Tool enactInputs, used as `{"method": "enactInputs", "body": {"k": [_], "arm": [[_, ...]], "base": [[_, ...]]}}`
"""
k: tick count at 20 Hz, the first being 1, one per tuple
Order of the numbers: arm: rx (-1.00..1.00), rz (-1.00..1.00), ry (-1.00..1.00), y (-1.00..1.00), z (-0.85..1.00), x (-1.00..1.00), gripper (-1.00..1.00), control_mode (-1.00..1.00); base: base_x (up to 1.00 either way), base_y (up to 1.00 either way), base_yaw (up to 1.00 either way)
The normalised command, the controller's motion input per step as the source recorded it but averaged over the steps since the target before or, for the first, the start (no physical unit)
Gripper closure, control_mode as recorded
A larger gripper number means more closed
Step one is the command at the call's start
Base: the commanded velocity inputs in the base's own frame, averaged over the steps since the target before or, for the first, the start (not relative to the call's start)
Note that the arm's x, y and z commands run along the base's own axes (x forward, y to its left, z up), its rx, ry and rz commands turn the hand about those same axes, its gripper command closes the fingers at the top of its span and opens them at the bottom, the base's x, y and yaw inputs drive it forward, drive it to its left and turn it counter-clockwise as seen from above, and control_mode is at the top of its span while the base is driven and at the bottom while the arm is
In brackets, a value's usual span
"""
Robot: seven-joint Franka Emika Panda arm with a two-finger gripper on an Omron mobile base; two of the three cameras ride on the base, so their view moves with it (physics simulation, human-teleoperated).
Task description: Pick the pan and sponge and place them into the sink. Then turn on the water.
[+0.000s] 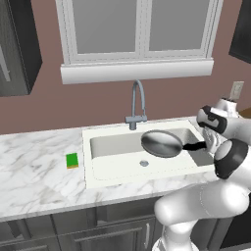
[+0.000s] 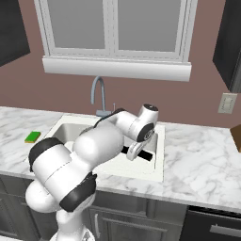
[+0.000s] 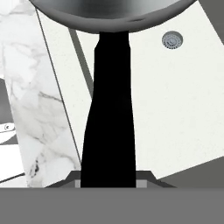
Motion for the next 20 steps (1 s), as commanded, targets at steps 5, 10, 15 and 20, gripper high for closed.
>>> {"method": "enactInputs", "body": {"k": [5, 10, 15, 20], "arm": [[0.01, 0.0, -0.01, 0.11, -0.11, 0.25, 1.0, -1.0], [0.0, 0.01, -0.01, 0.09, -0.06, 0.26, 1.0, -1.0], [-0.02, 0.06, 0.0, 0.11, -0.09, 0.29, 1.0, -1.0], [-0.02, 0.08, 0.0, 0.1, -0.14, 0.27, 1.0, -1.0]], "base": [[0.0, 0.0, 0.0], [0.0, 0.0, 0.0], [0.0, 0.0, 0.0], [0.0, 0.0, 0.0]]}}
